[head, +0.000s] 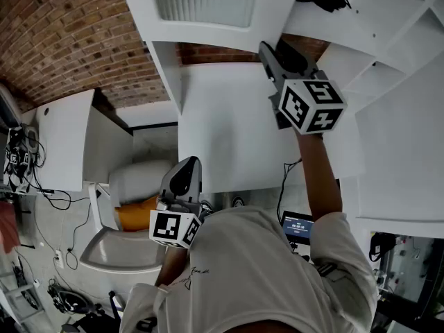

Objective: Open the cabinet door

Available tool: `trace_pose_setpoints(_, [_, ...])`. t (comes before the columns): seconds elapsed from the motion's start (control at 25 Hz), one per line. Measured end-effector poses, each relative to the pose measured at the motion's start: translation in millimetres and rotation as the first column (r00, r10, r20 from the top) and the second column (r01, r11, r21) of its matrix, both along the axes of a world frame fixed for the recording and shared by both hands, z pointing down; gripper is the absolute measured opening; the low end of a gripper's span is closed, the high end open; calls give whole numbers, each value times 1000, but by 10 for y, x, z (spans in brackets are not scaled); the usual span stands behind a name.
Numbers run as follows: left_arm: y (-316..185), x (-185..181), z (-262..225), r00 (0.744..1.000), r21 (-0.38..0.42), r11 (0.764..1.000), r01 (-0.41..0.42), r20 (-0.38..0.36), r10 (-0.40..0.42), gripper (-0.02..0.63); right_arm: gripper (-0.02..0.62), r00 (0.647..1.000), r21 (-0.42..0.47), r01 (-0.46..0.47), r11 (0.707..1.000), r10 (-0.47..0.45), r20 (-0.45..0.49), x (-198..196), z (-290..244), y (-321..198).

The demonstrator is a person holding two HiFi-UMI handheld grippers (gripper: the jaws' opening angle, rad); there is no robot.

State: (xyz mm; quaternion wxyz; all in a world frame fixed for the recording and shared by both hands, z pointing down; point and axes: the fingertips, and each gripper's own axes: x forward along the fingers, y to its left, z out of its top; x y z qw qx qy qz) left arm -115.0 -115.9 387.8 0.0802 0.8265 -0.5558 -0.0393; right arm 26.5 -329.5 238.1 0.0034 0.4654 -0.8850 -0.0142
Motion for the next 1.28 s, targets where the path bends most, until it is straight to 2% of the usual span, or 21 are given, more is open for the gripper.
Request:
trace_pose_setpoints(0.84, [24,60,20,999,-15,999,-35,-4,35,20,123,1000,4,21,1000,-21,5,-14,-4,243])
trace_pose_setpoints(1.28, [42,47,39,1000,-14,1000,-22,-7,22,20,110,999,5,45,999,-45,9,-21,1,390])
